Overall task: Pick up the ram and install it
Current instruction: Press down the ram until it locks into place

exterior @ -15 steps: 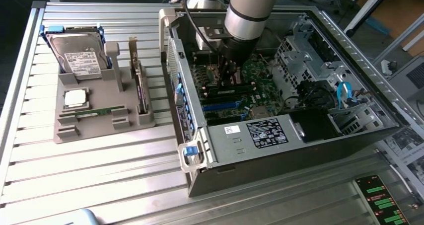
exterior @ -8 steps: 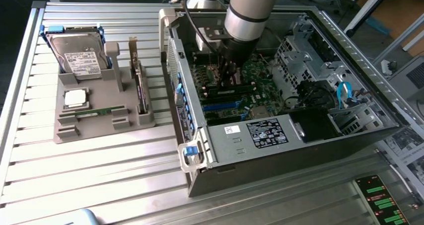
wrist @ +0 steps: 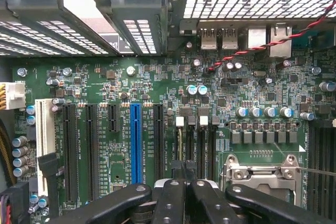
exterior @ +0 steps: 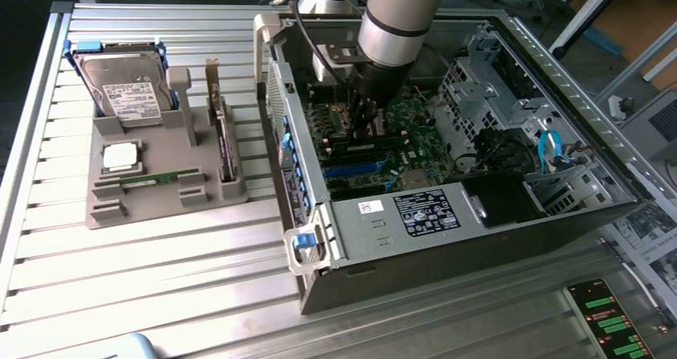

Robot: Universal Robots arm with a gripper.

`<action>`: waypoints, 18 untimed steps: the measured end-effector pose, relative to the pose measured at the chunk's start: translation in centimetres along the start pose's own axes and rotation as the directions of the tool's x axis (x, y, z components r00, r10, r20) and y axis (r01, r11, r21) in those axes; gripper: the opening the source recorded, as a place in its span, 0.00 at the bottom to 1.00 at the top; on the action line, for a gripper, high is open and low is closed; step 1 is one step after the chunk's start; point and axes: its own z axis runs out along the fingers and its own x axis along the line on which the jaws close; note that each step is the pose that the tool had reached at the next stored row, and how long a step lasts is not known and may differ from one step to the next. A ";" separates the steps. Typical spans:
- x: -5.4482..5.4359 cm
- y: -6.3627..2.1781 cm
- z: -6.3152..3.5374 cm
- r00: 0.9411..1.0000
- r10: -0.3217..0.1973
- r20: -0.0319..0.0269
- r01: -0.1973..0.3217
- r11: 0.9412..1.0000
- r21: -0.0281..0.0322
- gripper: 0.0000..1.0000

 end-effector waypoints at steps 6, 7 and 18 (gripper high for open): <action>0.0 0.00 0.09 1.000 0.000 0.000 0.000 1.000 0.000 0.10; 0.0 0.00 0.09 1.000 0.000 0.000 0.000 1.000 0.000 0.10; 0.0 -0.06 -1.31 1.000 0.000 0.000 0.000 1.000 0.000 0.10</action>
